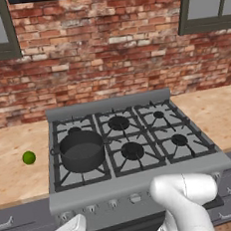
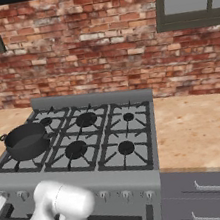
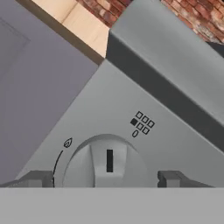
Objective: Turn on the burner for the pot on the stove. Wait thirty seconds for the pot to heat up. Then add the lime to the pot.
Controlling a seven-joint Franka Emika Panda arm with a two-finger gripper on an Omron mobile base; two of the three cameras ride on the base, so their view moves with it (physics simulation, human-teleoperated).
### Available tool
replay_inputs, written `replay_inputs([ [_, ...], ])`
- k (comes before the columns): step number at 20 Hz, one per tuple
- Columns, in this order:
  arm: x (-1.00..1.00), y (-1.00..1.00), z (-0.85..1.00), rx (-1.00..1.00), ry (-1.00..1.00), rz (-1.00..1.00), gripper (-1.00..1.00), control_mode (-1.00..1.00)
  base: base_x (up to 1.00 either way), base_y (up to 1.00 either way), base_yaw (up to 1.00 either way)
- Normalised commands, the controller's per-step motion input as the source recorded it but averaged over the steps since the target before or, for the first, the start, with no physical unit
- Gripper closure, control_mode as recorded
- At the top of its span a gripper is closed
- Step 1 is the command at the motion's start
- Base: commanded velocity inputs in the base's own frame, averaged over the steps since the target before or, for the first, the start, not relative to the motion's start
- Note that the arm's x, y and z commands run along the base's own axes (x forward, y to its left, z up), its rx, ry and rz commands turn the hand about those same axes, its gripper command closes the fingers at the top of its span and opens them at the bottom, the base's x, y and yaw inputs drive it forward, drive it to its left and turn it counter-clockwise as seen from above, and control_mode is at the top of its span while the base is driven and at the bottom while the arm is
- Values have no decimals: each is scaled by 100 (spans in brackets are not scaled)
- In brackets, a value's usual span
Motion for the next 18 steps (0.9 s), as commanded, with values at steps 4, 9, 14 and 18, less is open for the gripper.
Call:
replay_inputs([
  [4, -100, -3, 62, 8, 1, 0, 100, -100, 0, 0, 0],
  [9, -100, 0, 52, 5, 0, 0, 100, -100, 0, 0, 0],
  [14, -100, -1, 53, 5, 0, 0, 100, -100, 0, 0, 0],
  [18, -100, -3, 64, 3, -1, 1, 100, -100, 0, 0, 0],
])
